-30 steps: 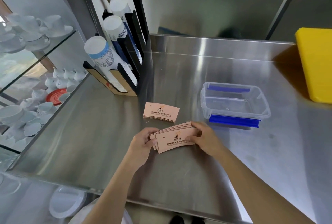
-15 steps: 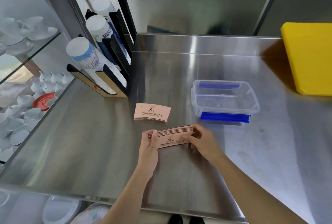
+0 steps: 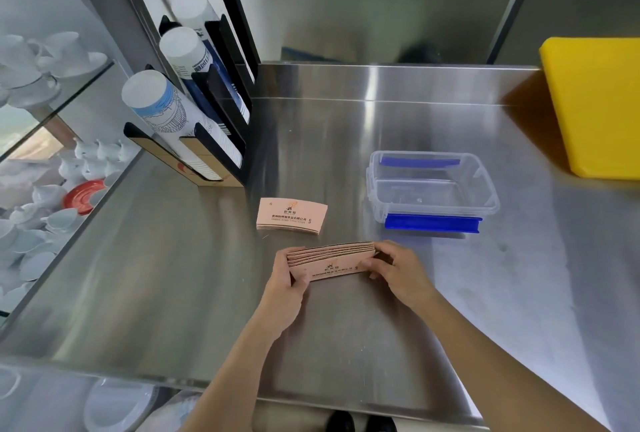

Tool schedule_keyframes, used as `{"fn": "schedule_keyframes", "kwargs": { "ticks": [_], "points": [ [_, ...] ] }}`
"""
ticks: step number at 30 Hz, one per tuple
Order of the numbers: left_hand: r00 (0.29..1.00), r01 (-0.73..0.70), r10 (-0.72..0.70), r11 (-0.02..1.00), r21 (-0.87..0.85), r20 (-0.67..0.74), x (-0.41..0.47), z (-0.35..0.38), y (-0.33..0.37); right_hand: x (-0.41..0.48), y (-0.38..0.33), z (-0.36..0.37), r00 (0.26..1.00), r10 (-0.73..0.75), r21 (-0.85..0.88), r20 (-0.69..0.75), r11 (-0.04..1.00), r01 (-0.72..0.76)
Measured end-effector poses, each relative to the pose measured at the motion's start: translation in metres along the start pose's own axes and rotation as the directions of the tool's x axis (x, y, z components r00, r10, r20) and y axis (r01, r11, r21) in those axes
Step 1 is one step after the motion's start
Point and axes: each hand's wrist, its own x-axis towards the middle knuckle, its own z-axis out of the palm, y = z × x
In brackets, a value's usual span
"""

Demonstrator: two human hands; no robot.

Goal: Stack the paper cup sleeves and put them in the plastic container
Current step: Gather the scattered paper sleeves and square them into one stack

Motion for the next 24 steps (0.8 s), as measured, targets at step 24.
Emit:
{"fn": "schedule_keyframes", "kwargs": {
  "ticks": [24],
  "points": [
    [0.899, -0.005, -0.105, 0.968, -0.251, -0.425, 0.023, -0.032, 0.032, 0.020, -0.028, 0.014, 0.964, 0.246, 0.360, -0.105, 0.913, -0.194]
  ]
}}
